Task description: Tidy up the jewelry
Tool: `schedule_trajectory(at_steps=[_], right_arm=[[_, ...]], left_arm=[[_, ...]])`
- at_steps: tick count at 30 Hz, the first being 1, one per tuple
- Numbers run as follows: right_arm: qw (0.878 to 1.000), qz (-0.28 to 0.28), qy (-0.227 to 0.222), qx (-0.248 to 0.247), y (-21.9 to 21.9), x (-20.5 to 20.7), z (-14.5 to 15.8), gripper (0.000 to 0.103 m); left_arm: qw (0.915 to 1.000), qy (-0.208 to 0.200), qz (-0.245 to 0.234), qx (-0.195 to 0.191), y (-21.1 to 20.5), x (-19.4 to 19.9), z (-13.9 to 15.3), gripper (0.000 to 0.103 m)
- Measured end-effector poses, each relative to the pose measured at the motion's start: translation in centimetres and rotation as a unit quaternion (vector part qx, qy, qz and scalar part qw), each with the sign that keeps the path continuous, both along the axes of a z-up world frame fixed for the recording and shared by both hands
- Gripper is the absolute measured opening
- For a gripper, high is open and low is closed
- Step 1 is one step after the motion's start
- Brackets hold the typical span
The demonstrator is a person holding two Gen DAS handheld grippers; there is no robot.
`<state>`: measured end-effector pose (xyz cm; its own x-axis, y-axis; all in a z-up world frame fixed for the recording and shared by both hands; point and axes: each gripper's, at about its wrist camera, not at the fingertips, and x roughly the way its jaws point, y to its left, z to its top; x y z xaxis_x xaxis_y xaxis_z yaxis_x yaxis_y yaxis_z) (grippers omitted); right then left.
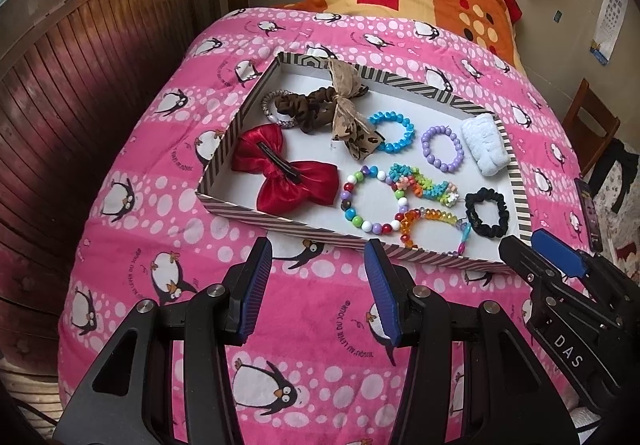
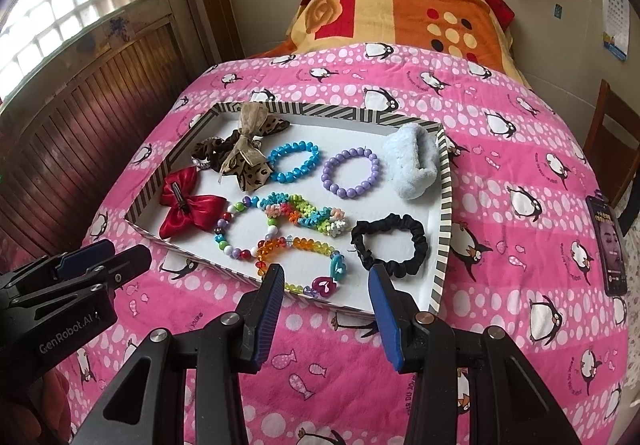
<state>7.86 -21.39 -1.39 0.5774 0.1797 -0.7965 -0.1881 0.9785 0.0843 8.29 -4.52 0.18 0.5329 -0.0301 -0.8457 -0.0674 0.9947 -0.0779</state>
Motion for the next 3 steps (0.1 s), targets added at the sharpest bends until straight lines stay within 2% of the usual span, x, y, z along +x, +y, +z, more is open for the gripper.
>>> schedule_trajectory(at_steps=[3], right_arm=[[1.000, -0.004, -0.001, 0.010, -1.12, 0.06, -0.14, 0.042]], left_arm=[[1.0000, 0.001, -0.004, 0.005, 0.14, 0.13, 0.03, 0.047]])
